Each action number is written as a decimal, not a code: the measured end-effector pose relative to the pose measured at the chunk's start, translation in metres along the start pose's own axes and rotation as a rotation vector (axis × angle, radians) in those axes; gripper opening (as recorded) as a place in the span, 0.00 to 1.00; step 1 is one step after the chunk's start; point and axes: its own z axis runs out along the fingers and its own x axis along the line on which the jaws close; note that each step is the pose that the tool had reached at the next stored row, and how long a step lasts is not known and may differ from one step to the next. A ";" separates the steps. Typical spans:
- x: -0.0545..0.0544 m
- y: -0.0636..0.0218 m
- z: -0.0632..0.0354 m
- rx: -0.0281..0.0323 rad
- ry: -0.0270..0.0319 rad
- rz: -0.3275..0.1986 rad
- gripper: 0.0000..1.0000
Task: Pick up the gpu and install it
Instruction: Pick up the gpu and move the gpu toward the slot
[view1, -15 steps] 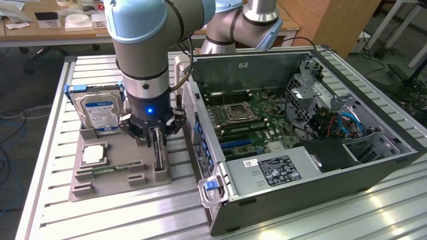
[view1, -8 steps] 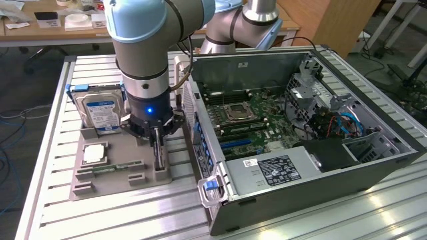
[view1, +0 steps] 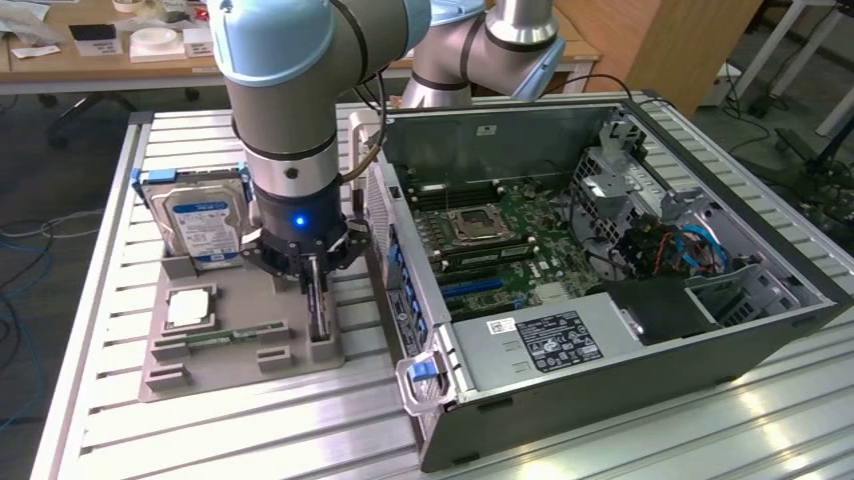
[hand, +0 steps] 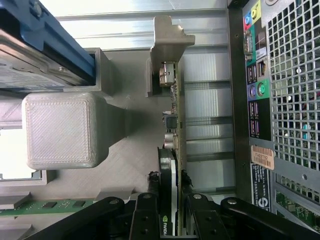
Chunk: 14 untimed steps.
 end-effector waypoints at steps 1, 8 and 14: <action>0.000 0.0000 0.0000 -0.0010 0.0003 -0.005 0.27; 0.000 0.0000 0.0000 -0.0091 0.0030 -0.041 0.27; 0.000 0.0000 0.0000 -0.0091 0.0031 -0.042 0.27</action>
